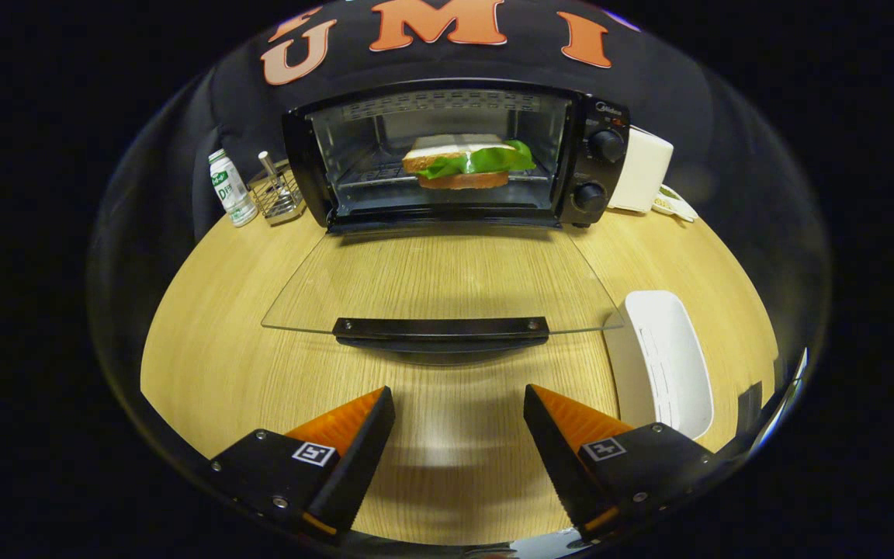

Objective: Open the toaster oven, put the food inside, and close the toaster oven door.

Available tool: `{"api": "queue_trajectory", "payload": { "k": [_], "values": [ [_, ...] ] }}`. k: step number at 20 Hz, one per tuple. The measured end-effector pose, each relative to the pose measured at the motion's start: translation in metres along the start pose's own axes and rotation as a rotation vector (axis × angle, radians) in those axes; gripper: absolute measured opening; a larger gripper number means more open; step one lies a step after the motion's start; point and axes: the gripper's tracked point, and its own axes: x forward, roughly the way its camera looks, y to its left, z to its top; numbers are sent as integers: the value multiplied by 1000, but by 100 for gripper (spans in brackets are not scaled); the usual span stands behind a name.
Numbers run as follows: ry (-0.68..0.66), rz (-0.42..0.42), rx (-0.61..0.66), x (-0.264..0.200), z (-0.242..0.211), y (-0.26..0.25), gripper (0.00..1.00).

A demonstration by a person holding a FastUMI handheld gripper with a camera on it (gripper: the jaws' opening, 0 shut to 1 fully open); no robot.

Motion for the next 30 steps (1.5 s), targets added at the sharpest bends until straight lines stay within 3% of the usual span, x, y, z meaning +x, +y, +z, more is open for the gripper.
{"api": "queue_trajectory", "payload": {
  "k": [6,10,16,22,30],
  "values": [
    [25,37,-9,14,7,13,99],
    [35,19,-22,21,12,12,100],
    [7,24,17,-1,31,10,99],
    [-33,0,65,-22,72,7,99],
    [-224,-25,14,-27,167,6,99]
  ]
}}
